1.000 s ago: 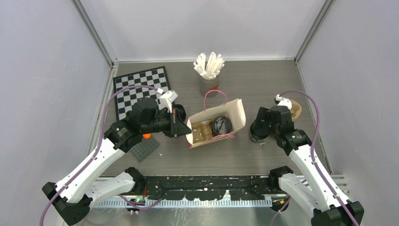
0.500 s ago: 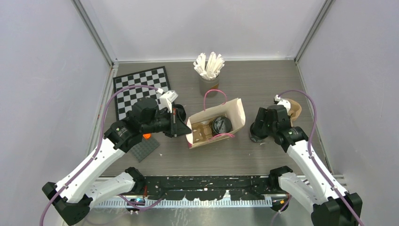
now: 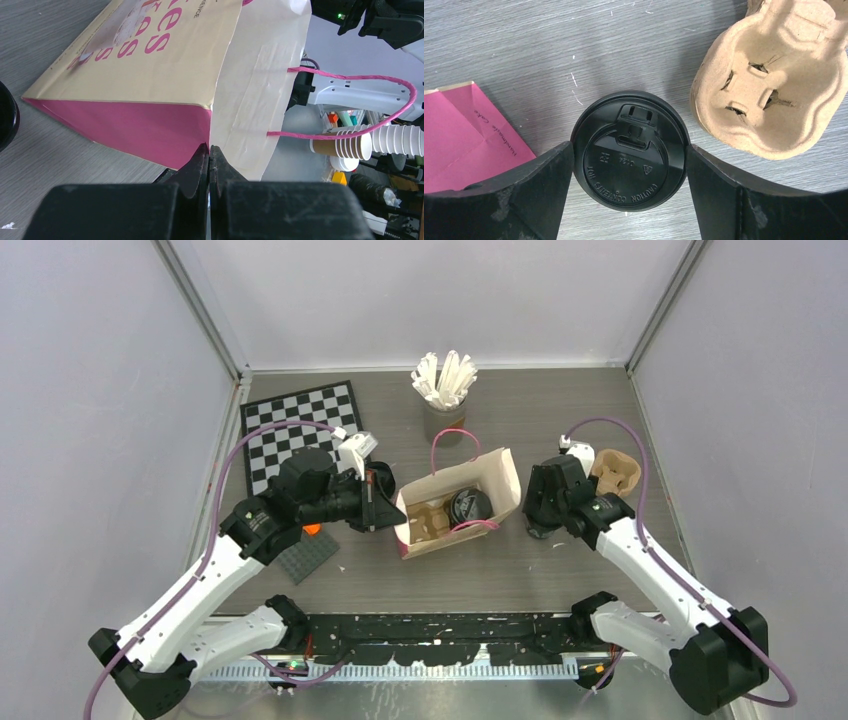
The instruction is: Pack the takeout coffee
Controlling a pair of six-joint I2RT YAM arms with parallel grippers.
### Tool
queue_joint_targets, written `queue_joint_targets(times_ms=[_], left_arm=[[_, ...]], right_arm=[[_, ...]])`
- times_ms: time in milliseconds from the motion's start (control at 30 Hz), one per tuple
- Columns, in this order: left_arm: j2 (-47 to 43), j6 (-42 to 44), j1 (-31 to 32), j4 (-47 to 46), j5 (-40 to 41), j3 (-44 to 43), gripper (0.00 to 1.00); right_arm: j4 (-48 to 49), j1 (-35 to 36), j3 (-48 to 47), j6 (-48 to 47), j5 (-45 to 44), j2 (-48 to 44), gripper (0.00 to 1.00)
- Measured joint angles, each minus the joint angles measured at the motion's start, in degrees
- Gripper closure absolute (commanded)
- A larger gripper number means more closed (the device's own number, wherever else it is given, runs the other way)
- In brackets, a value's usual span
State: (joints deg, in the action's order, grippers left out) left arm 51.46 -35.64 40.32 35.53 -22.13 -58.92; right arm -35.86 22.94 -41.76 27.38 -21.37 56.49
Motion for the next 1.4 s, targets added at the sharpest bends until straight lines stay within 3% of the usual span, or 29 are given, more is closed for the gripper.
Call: queue_joint_targets(times_ms=[133,833,967,1067,1400], left_arm=[[-0.22,0.09,0.00,0.02,0.02,0.00,1.00],[-0.17,0.59,0.00,0.09,0.02,0.00,1.00],[-0.17,0.76,0.00,0.13,0.04,0.00,1.00],[-0.17,0.76,0.00,0.13,0.07,0.00,1.00],[-0.15,1.18,0.00,0.13,0.09,0.00,1.00]], right_arm=[[0.07,0.22,-0.87,0.37,-0.74,1.36,0.24],[9.57,-1.29,-4.13,-6.82,0.57,12.13,0.25],[9.66,-1.77,-4.13,-6.86,2.03,12.00,0.20],[8.00,-1.77,-4.55,-6.36,2.97,10.95,0.11],[-7.28,-2.99,-19.91,-5.01,6.56,18.18,0.08]])
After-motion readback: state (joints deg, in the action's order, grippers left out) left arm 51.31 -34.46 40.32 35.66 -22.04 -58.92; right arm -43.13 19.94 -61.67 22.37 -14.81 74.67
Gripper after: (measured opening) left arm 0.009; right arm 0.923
